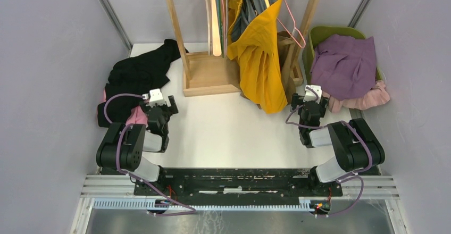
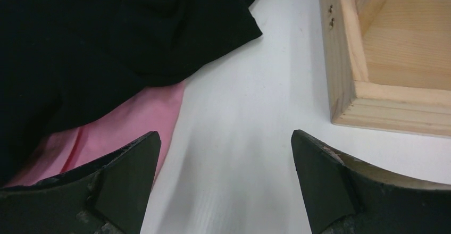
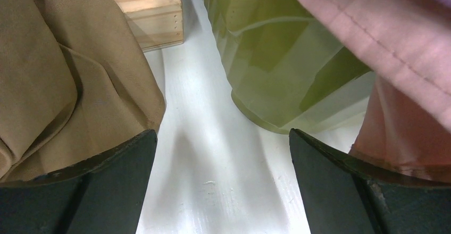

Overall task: Place the skirt on the hanger
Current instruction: Reset both arms

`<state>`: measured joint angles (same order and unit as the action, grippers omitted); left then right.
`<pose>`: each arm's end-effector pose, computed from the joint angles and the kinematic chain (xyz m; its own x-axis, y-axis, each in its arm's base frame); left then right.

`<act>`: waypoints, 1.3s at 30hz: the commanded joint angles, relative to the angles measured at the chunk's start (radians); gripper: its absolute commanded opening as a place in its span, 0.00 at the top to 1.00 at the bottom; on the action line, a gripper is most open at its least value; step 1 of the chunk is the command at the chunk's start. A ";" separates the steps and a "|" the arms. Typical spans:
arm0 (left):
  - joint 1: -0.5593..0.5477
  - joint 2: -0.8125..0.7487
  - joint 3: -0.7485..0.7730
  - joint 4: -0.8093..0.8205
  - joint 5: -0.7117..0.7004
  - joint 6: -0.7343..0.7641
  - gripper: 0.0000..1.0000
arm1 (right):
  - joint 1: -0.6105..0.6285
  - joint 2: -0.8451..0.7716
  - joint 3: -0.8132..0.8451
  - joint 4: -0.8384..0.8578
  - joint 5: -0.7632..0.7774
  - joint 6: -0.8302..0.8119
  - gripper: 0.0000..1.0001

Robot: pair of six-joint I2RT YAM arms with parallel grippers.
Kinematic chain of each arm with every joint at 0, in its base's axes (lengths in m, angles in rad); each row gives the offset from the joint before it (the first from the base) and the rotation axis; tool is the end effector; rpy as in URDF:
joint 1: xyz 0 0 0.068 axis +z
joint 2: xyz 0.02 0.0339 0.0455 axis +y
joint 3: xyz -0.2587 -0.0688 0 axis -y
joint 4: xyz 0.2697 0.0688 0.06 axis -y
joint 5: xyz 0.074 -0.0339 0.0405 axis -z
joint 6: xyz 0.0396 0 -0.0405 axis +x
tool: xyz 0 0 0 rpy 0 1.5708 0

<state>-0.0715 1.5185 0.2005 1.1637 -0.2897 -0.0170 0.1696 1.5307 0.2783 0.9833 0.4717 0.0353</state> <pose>0.2428 -0.0061 0.1085 -0.1497 -0.0056 -0.9887 -0.2157 0.9761 0.0271 0.2557 0.0255 0.1056 -0.2520 -0.0112 -0.9677 0.2905 0.9529 -0.0867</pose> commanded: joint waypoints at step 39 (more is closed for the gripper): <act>0.003 -0.005 -0.006 0.083 -0.100 -0.056 0.01 | -0.017 -0.019 0.053 -0.043 -0.018 0.006 0.00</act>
<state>-0.0692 1.5185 0.1978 1.1778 -0.3653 -0.0483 0.1566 1.5307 0.3046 0.9100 0.4530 0.0326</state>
